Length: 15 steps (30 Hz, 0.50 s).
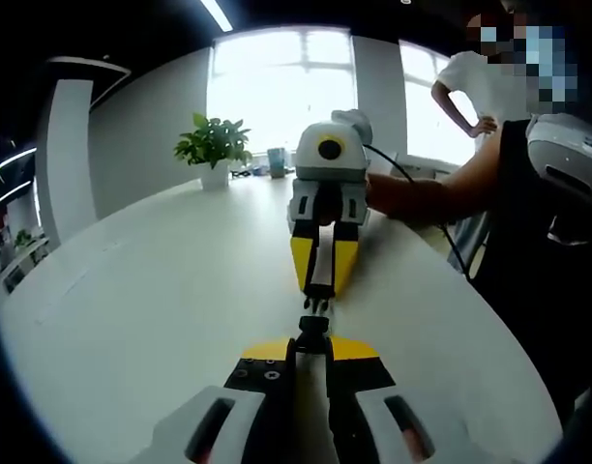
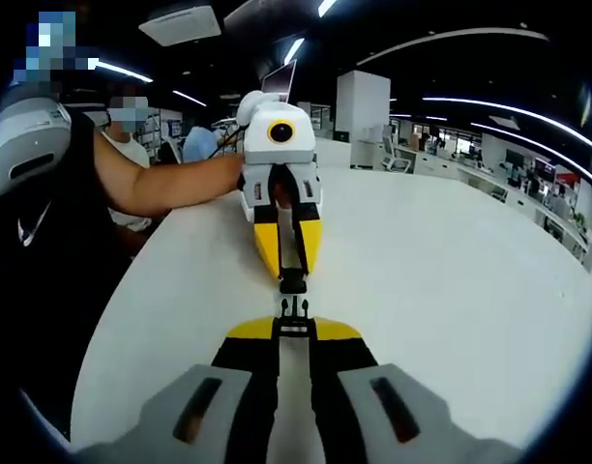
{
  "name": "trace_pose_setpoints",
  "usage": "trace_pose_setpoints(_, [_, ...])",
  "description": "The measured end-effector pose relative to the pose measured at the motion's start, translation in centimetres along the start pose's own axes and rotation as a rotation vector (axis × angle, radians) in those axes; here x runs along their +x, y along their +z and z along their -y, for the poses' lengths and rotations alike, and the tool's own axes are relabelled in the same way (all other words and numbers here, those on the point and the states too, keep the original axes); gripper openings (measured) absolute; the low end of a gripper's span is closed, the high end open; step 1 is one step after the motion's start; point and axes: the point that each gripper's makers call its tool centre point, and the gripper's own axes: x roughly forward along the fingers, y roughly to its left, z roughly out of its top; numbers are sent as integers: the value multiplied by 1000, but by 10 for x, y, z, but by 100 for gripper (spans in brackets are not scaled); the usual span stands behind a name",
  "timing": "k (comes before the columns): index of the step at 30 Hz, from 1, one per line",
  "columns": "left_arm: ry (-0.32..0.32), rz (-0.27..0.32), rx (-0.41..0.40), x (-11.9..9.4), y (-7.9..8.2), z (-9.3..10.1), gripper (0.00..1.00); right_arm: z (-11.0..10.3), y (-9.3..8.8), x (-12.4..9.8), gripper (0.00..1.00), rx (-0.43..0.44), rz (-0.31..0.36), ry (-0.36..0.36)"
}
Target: Snap the two parts of the plastic buckle together until the buckle closes and remains connected.
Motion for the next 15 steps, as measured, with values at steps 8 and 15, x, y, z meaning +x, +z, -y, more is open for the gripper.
trace_pose_setpoints(8, [-7, 2, 0, 3, 0, 2, 9, -2, 1, 5, 12, -10, 1, 10])
trace_pose_setpoints(15, [-5, 5, -2, 2, 1, 1, 9, -2, 1, 6, 12, -14, -2, 9])
